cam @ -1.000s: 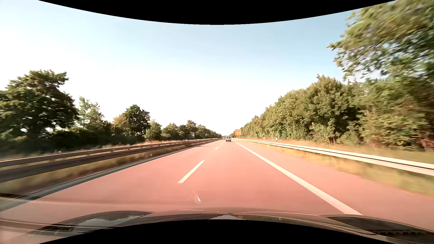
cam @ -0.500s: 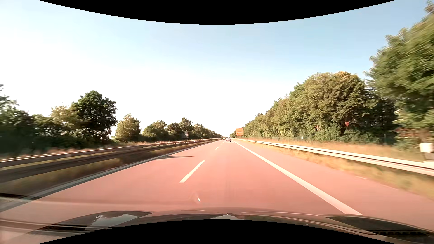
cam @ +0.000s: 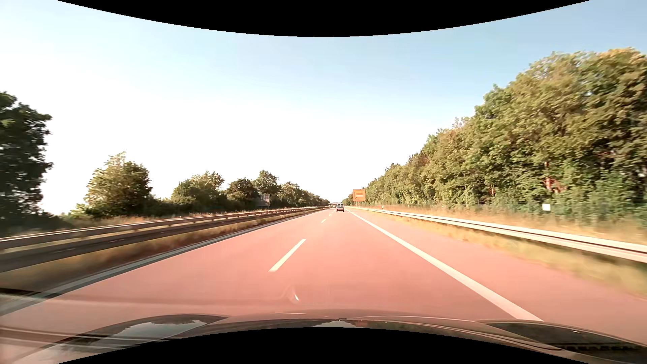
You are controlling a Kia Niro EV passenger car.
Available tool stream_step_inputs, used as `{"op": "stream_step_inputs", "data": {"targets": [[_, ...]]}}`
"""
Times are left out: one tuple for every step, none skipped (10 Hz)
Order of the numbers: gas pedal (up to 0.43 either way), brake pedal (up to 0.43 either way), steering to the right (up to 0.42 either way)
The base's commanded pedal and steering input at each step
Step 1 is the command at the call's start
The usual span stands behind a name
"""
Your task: Follow the waypoints while adhering to traffic rules and regulations
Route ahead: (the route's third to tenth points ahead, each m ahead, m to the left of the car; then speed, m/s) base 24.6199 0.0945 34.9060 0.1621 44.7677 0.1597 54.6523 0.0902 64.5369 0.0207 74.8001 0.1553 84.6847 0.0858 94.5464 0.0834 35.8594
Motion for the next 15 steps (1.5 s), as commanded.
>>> {"op": "stream_step_inputs", "data": {"targets": [[0.37,0.006,-0.001],[0.37,0.006,-0.002],[0.37,0.006,-0.002],[0.358,0.006,-0.002],[0.358,0.006,-0.002],[0.358,0.006,-0.002],[0.35,0.006,-0.002],[0.35,0.006,-0.002],[0.339,0.006,-0.002],[0.339,0.006,-0.002],[0.319,0.006,-0.002],[0.287,0.006,-0.002],[0.28,0.006,-0.002],[0.268,0.006,-0.002],[0.268,0.006,-0.002]]}}
